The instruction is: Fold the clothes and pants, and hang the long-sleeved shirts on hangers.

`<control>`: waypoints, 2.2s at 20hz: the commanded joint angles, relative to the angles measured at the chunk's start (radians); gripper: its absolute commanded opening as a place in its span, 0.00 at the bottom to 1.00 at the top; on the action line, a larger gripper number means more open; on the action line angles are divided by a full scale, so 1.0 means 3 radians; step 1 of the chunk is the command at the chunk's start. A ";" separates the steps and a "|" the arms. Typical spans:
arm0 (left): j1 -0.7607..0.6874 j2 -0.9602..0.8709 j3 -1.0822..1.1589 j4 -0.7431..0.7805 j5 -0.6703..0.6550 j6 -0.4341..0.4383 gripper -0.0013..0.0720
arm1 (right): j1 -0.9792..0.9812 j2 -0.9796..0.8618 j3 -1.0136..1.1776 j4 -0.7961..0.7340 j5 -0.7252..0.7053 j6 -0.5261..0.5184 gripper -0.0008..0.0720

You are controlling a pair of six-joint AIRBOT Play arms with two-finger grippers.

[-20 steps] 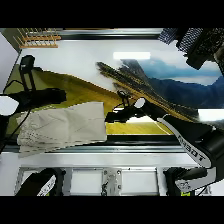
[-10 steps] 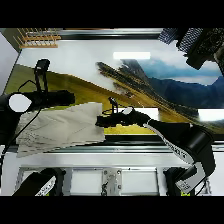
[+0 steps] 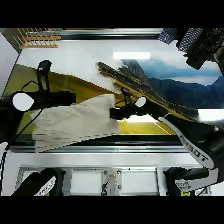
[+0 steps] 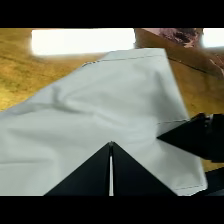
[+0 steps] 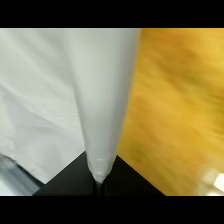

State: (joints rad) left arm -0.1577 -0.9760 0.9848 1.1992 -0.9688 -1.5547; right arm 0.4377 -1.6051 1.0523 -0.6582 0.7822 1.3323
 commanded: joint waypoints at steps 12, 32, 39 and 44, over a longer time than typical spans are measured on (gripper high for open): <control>-0.1615 -0.2152 0.1025 -0.0432 0.0937 -0.0104 0.02 | -0.1745 0.1518 -0.0107 -0.2825 0.1925 0.0345 0.04; -0.1862 -0.3311 0.2640 -0.0431 0.0334 -0.0074 0.02 | -0.1743 0.1823 0.0108 -0.2832 0.2350 0.0348 0.04; -0.2286 -0.3377 0.2611 -0.0427 0.0458 -0.0080 0.02 | -0.1737 0.1821 0.0403 -0.2800 0.2656 0.0364 0.04; -0.2475 -0.3646 0.2611 -0.0432 0.0371 -0.0083 0.02 | -0.1531 0.1821 0.0510 -0.2794 0.2749 0.0390 0.04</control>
State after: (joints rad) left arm -0.8692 -2.0354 1.7676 1.0718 -0.8513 -1.5799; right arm -0.0547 -1.0592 1.1851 -1.4998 1.5864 1.4406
